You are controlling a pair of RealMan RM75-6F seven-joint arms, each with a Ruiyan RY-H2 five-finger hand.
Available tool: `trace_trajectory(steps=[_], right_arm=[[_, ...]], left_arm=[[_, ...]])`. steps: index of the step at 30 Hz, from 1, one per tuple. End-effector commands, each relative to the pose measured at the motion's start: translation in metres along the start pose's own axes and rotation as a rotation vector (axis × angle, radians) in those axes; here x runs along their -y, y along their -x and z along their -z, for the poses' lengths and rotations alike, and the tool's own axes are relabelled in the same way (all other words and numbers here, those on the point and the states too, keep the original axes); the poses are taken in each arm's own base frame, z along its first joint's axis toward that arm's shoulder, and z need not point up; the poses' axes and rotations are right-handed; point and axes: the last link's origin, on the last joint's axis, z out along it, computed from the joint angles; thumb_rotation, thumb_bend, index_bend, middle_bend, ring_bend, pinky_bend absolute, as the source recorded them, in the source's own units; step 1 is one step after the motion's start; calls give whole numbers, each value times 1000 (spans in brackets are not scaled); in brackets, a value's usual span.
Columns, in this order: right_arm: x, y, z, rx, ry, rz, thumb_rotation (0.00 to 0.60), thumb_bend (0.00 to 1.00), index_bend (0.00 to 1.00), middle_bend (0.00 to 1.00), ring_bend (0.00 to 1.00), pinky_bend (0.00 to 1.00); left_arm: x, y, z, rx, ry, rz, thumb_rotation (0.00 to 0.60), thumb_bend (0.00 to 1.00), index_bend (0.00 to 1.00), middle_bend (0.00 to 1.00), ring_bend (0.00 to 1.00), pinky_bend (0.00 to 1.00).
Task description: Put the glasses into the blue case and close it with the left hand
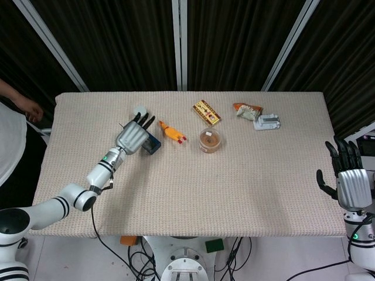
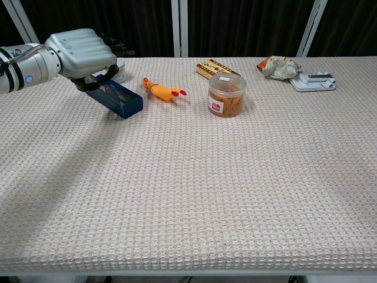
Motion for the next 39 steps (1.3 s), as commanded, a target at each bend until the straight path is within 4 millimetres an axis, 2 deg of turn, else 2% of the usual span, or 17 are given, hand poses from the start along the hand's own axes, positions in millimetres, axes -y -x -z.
trace_trajectory(steps=[1,8,10,11,14,16,20,28,34,37,39], right_arm=[[-1,0,1,1,4,0,600,517,0,0,0,0],[-6,0,1,-1,15,-1,600,517,0,0,0,0],[-7,0,1,2,17,-2,600,517,0,0,0,0],[-7,0,1,2,19,-2,600,517,0,0,0,0],[-9,0,1,2,25,-4,600,517,0,0,0,0],[-10,0,2,1,28,-4,600,517,0,0,0,0],[-12,-1,2,-3,32,-3,600,518,0,0,0,0],[-14,-2,2,-3,36,-2,600,518,0,0,0,0],[-12,-3,0,-11,30,-4,600,519,0,0,0,0],[-11,-5,0,-18,27,-5,600,519,0,0,0,0],[-10,-7,1,-25,21,-5,600,518,0,0,0,0]], left_arm=[[-1,-1,-5,7,-1,-8,600,399,722,0,0,147],[-4,-6,-14,-6,-8,-22,600,399,708,13,0,146],[-6,-7,-17,-8,-6,-24,600,392,676,19,0,147],[-7,-8,-18,-10,-6,-23,600,382,625,19,0,147],[-11,-11,-21,-26,-12,-17,600,330,305,17,0,147],[-12,-13,-23,-48,-24,-9,600,286,151,17,0,147],[-15,-20,-29,-115,-62,23,600,225,12,17,0,150],[-14,-15,-34,-150,-108,36,600,148,0,17,0,149],[-8,-13,-27,-170,-126,56,600,119,0,17,0,149],[1,-11,-14,-178,-155,80,600,102,0,11,0,149],[9,-9,8,-194,-202,164,600,79,0,8,0,149]])
